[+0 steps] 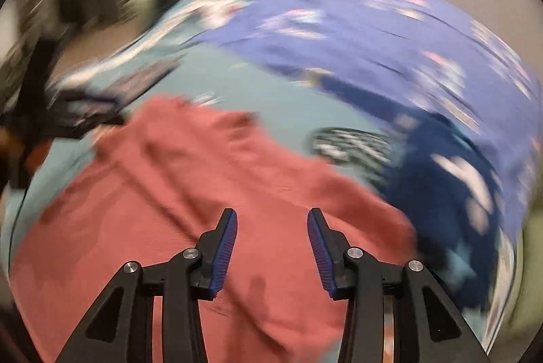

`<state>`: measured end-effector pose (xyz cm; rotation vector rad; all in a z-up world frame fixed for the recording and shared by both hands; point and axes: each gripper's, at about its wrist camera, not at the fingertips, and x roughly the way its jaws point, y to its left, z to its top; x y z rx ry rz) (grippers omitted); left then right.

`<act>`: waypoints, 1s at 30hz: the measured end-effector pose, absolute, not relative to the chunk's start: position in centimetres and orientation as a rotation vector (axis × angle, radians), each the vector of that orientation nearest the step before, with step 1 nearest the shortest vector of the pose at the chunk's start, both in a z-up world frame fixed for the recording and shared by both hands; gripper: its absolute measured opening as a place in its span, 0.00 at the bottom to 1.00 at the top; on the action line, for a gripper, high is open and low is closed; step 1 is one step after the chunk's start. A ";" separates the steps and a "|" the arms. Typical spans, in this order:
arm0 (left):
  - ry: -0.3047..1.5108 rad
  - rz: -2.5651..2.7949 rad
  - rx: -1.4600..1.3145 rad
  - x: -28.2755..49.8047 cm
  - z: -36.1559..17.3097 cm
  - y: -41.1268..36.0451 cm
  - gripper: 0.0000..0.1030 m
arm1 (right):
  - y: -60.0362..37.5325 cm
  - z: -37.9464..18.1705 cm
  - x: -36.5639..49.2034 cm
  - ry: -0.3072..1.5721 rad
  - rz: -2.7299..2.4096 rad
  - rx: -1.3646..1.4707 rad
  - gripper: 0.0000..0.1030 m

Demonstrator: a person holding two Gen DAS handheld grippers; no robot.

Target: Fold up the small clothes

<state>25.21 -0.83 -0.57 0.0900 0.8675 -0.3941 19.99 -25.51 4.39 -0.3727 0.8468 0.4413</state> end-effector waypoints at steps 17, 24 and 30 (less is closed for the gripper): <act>0.876 -0.295 -0.009 25.6 -1.8 5.2 0.58 | -9.9 -2.6 25.4 0.899 0.718 -0.560 0.16; 0.850 -0.433 0.004 24.5 -1.4 4.0 0.60 | -13.9 2.4 25.7 0.926 0.871 -0.242 0.03; 0.786 -0.655 -0.099 23.6 -0.4 2.7 0.73 | -16.7 7.8 24.8 0.854 1.040 -0.081 0.03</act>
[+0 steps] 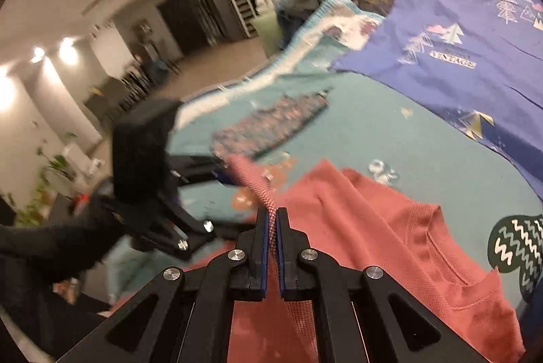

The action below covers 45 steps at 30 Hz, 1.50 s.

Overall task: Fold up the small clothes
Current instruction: 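Grasp the sweater edge with the right gripper while the left gripper grasps the hem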

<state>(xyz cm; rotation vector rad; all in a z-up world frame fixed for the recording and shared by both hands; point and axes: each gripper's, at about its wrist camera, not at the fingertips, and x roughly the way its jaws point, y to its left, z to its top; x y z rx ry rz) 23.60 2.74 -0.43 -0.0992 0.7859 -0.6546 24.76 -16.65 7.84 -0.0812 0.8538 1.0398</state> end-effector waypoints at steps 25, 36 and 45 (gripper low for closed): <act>1.062 -0.465 -0.031 27.8 -4.1 0.3 0.05 | -28.8 0.6 26.3 1.087 0.363 -0.610 0.39; 1.076 -0.451 -0.002 28.3 -3.9 -0.3 0.05 | -27.4 -2.1 26.9 1.221 0.402 -0.781 0.30; 0.973 -0.481 -0.001 27.2 -0.9 -0.4 0.05 | -29.0 2.0 26.1 1.078 0.297 -0.744 0.04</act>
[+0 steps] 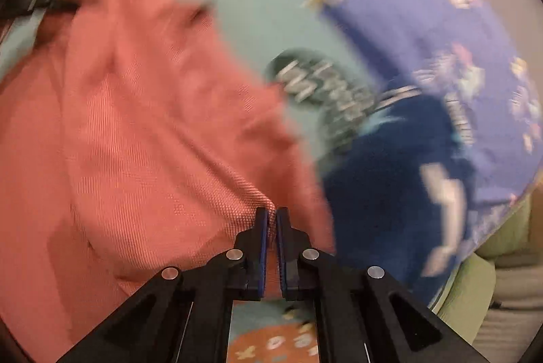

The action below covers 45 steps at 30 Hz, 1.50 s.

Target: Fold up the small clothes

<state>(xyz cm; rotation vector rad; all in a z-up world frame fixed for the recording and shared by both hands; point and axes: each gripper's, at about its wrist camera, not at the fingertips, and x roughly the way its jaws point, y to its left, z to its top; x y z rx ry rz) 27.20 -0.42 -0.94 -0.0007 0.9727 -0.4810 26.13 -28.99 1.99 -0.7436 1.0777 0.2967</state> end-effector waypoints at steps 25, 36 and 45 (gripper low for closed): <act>0.957 -0.424 0.123 20.4 -2.9 1.3 0.59 | -32.0 2.3 14.2 0.896 0.122 -0.355 0.46; 1.012 -0.309 -0.024 20.6 -5.5 4.8 0.06 | -39.0 -3.5 15.4 0.987 0.037 0.213 0.09; 0.986 -0.379 -0.106 15.2 -4.2 6.0 0.43 | -38.5 -2.4 9.7 0.959 0.080 0.221 0.45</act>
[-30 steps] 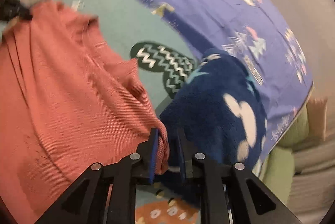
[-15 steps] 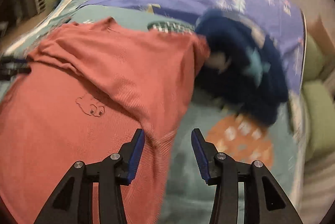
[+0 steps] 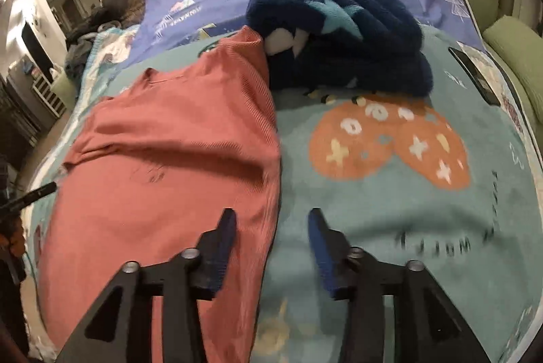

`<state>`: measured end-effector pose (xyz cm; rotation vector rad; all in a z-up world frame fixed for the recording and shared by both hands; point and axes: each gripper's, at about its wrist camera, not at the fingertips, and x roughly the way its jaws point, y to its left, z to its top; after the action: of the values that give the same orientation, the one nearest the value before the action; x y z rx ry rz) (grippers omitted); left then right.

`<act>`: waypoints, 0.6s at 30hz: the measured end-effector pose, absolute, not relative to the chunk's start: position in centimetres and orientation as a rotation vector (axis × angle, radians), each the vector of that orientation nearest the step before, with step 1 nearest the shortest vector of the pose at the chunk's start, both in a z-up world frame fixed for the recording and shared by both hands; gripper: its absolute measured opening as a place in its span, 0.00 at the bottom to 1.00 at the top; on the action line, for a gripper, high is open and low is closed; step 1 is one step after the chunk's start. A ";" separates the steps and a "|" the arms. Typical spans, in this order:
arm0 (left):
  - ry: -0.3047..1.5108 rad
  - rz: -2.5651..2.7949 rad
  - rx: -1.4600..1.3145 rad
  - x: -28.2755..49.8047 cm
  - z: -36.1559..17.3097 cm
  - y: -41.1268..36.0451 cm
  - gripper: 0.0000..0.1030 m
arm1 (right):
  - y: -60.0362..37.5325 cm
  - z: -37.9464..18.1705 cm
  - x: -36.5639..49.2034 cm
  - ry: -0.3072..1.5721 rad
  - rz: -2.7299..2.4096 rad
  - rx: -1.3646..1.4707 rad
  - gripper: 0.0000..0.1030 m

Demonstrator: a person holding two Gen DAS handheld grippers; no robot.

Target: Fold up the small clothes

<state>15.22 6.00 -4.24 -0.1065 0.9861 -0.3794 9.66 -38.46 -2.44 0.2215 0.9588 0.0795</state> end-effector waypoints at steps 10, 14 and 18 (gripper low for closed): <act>1.067 -0.479 -0.120 7.7 -5.3 5.0 0.50 | -38.0 -3.6 0.2 0.970 0.152 0.301 0.45; 1.069 -0.490 -0.117 5.3 -5.4 5.3 0.50 | -37.3 -3.6 -2.8 0.956 0.196 0.333 0.45; 1.072 -0.503 -0.147 2.7 -5.7 6.3 0.50 | -37.2 -4.1 -5.6 0.949 0.219 0.375 0.45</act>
<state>2.73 6.28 -5.67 -0.1469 1.0721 -0.5032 -5.58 -37.16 -4.05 0.3753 0.9491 0.2192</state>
